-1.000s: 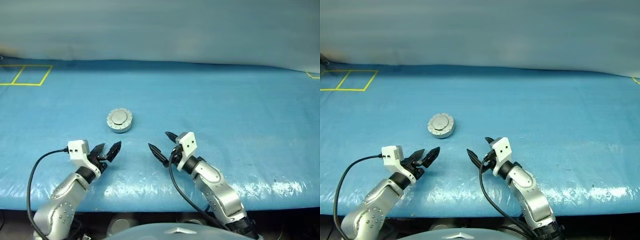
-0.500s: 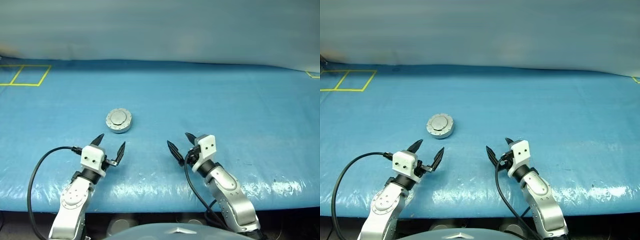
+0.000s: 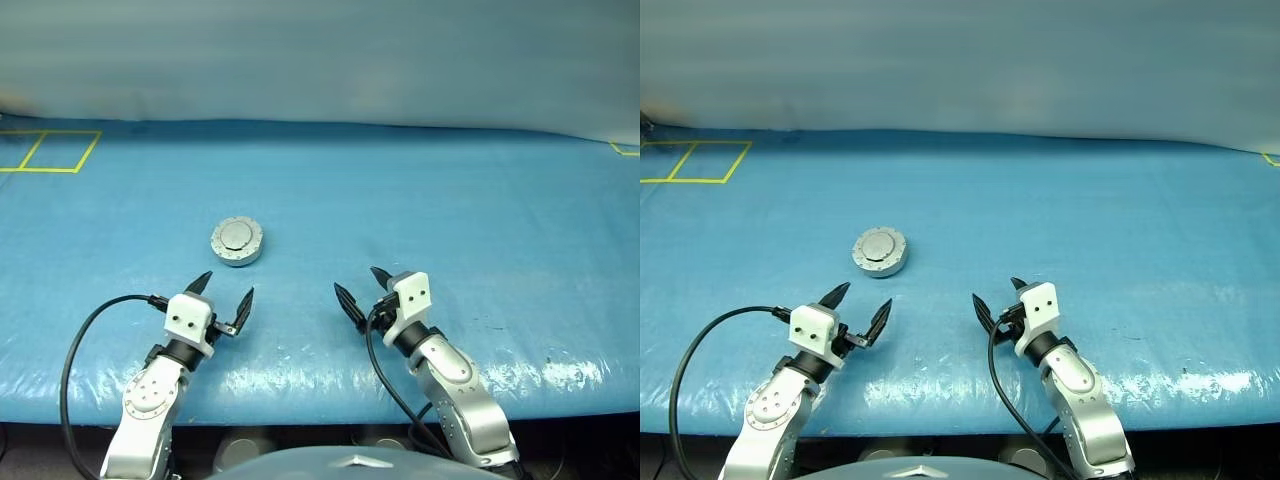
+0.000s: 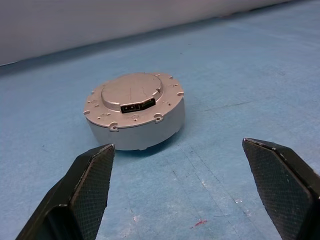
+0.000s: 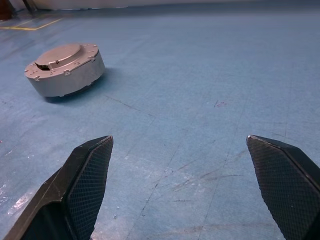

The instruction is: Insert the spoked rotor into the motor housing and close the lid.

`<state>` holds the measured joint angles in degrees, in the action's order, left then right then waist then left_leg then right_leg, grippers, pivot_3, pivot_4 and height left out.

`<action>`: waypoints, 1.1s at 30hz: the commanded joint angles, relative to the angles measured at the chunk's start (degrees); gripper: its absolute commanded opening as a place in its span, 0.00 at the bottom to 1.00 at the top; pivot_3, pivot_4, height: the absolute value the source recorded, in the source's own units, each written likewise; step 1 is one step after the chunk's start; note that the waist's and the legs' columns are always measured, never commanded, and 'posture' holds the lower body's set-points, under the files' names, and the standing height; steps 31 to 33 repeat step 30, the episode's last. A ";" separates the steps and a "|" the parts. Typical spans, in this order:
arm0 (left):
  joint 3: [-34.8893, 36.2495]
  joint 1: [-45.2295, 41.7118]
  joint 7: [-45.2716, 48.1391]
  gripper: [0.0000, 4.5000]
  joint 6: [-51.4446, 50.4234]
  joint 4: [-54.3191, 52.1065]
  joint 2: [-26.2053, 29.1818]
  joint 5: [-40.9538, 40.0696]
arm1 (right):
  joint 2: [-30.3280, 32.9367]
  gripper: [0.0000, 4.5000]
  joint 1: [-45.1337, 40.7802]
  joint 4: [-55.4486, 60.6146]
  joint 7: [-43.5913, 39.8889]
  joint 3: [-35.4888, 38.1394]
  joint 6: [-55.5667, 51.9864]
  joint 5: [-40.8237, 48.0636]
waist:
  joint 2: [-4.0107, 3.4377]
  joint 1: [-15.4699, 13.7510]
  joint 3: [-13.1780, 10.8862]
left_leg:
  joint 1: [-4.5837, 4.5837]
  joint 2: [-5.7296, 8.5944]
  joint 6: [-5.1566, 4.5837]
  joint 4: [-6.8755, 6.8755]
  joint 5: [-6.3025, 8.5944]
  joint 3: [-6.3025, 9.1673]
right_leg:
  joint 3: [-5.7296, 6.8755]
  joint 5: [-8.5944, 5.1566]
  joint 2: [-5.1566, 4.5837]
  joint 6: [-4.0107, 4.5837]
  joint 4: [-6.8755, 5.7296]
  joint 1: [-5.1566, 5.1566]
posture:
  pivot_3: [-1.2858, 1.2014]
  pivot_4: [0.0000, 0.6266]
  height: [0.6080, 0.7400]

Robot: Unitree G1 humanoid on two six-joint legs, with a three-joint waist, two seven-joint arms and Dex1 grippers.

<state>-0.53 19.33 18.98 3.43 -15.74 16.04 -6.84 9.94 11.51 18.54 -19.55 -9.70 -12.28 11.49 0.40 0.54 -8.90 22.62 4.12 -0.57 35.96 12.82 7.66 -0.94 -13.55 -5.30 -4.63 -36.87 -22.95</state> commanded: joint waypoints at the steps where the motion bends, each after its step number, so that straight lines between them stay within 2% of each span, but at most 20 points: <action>1: 0.40 -1.07 0.63 0.99 1.15 0.04 -0.11 -0.40 | -0.53 1.00 0.03 1.92 0.42 -0.02 1.69 -0.34 | 0.00 0.00 0.00 | 0.00 0.00 0.00 0.00 0.00 0.00 | 0.00 0.00 0.00 0.00 0.00 0.00 | 0.52 0.24 1.00; 33: -0.03 -4.29 2.74 0.99 1.59 3.17 -0.30 -0.02 | -0.94 1.00 0.39 1.83 0.08 -1.06 2.00 -0.81 | 0.00 0.03 0.00 | -0.01 0.01 0.00 0.01 -0.01 0.02 | 0.02 0.13 0.01 -0.21 -0.01 0.00 | 0.52 0.24 1.00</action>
